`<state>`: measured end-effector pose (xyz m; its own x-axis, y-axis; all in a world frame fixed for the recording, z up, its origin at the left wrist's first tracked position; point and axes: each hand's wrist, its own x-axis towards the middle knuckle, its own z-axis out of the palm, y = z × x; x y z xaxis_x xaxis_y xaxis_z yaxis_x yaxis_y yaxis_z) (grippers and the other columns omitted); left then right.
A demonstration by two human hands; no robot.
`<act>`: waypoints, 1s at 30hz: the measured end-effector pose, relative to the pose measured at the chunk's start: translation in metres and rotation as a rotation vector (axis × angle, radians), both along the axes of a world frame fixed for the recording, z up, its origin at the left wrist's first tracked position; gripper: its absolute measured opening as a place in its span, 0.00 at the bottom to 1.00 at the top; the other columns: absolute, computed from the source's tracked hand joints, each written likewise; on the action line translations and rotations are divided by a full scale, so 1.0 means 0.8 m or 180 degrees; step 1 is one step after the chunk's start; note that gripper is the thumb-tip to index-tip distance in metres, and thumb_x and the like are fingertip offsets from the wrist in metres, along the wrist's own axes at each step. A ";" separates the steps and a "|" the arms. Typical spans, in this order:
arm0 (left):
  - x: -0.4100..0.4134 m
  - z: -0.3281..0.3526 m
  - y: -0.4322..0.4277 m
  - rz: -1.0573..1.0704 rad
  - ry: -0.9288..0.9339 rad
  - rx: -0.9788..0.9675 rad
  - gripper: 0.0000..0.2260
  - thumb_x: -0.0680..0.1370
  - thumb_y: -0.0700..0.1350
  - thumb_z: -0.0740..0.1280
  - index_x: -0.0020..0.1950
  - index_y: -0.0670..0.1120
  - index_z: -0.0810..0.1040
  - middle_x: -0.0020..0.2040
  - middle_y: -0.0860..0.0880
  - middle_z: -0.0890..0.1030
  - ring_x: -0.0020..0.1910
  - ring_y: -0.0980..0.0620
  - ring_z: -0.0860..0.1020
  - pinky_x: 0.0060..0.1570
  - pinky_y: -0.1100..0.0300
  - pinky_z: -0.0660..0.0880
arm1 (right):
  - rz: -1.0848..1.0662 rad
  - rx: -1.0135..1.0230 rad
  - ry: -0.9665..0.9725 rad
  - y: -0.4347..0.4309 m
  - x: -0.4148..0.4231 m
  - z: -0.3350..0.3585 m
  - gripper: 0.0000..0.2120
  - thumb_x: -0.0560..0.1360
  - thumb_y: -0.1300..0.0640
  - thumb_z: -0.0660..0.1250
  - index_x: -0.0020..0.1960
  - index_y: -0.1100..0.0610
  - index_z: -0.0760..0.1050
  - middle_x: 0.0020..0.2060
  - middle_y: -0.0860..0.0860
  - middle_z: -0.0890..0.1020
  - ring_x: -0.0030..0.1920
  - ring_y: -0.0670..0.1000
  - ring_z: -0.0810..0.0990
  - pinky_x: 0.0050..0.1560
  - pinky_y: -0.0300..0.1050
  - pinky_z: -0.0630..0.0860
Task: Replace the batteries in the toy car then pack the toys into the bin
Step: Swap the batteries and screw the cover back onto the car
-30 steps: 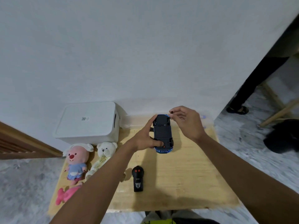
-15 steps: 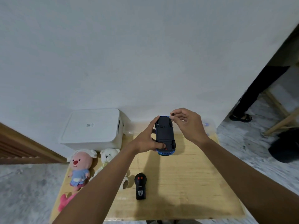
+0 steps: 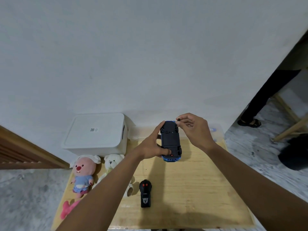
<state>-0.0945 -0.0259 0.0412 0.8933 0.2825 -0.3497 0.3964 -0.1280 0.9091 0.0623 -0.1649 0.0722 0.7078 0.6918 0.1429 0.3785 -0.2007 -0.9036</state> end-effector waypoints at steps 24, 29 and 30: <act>-0.001 0.012 -0.007 0.0090 -0.0071 0.0068 0.50 0.72 0.36 0.77 0.79 0.70 0.51 0.65 0.49 0.73 0.48 0.43 0.86 0.47 0.42 0.85 | 0.0135 0.0163 -0.0440 0.012 -0.007 0.008 0.05 0.78 0.59 0.71 0.52 0.50 0.83 0.46 0.40 0.85 0.48 0.40 0.83 0.49 0.33 0.79; -0.003 0.012 -0.007 0.0100 -0.0085 0.0105 0.51 0.72 0.36 0.77 0.79 0.70 0.50 0.66 0.50 0.72 0.47 0.44 0.86 0.46 0.45 0.85 | 0.0043 0.0206 -0.0321 0.012 -0.003 0.008 0.05 0.75 0.58 0.74 0.46 0.51 0.79 0.41 0.44 0.83 0.44 0.44 0.82 0.45 0.36 0.80; -0.003 0.012 -0.007 0.0088 -0.0074 0.0113 0.51 0.72 0.36 0.77 0.79 0.70 0.50 0.65 0.50 0.73 0.47 0.44 0.86 0.45 0.46 0.85 | 0.0054 0.0206 -0.0310 0.012 -0.002 0.008 0.06 0.75 0.58 0.75 0.47 0.50 0.79 0.40 0.44 0.83 0.44 0.44 0.82 0.45 0.37 0.80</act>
<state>-0.0970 -0.0313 0.0508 0.8927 0.3191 -0.3183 0.3791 -0.1496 0.9132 0.0609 -0.1554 0.0790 0.6767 0.6907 0.2552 0.4680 -0.1358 -0.8732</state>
